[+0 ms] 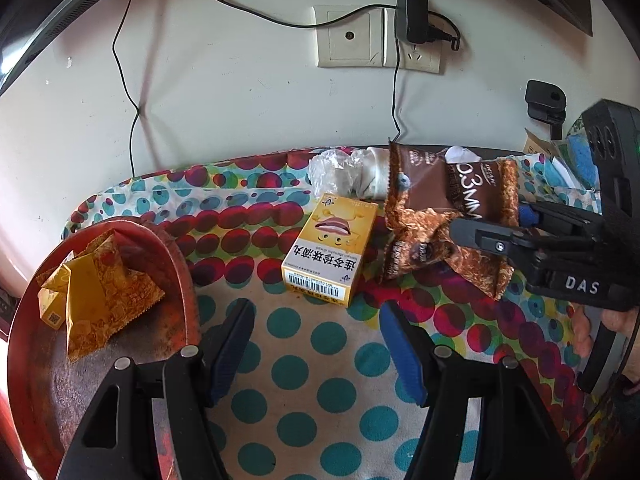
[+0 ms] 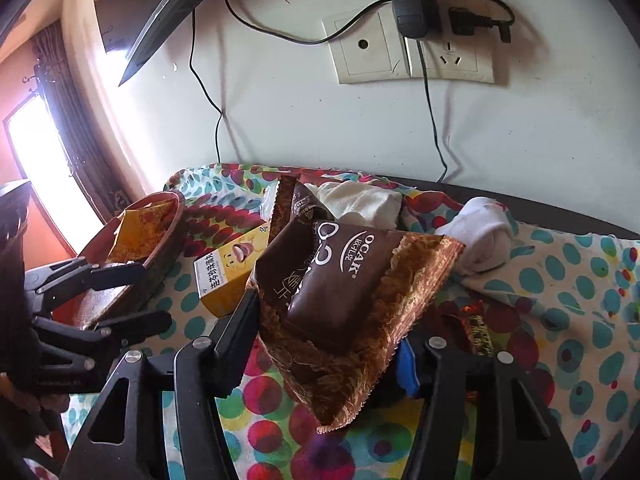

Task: Organize objects
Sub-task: 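Grasp the large yellow medicine box with the left gripper while the right gripper grasps the brown OCAR bag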

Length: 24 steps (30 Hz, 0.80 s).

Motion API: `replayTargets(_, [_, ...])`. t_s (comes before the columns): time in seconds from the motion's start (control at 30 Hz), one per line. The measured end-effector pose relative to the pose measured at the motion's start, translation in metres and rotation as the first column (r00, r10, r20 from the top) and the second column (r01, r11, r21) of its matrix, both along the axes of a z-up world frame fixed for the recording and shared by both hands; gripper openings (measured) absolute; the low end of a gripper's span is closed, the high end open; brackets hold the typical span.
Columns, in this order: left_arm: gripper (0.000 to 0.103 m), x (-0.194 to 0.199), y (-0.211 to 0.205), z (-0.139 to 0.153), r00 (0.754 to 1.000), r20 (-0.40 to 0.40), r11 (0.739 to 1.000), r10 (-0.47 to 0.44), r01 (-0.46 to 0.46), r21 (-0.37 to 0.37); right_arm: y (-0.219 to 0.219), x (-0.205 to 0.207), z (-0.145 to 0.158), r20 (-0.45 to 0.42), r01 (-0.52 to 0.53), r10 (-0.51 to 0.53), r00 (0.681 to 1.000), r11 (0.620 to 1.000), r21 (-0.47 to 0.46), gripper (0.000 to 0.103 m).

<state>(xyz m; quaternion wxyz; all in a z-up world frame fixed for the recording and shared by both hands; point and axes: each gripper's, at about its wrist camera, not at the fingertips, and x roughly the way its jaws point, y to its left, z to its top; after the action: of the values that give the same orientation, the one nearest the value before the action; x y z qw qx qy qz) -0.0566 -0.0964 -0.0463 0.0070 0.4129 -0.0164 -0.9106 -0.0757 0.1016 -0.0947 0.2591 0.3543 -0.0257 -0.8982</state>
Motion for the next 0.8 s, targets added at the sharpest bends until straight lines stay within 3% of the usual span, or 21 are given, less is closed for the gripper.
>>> replayTargets(0.13, [0.067,-0.015,0.001,-0.005,1.000,0.019,1.000,-0.013,0.013,0.007,0.028,0.012,0.003,-0.029,0.041,-0.041,0.999,0.999,0.012,0.055])
replayTargets(0.43, [0.067,-0.051,0.004,-0.014,0.998,0.063,0.995,-0.025,0.031,-0.097,0.058,0.030,0.001,-0.019,0.055,-0.055,0.998,0.998,0.013,0.054])
replayTargets(0.67, [0.067,-0.073,0.003,-0.020,0.988,0.117,0.993,-0.105,0.110,-0.036,0.056,0.029,0.001,-0.011,0.049,-0.049,0.999,0.999,0.012,0.054])
replayTargets(0.8, [0.067,-0.082,0.004,-0.027,0.984,0.144,0.994,-0.104,0.109,-0.031,0.056,0.030,0.001,-0.016,0.050,-0.049,0.999,0.999,0.020,0.054])
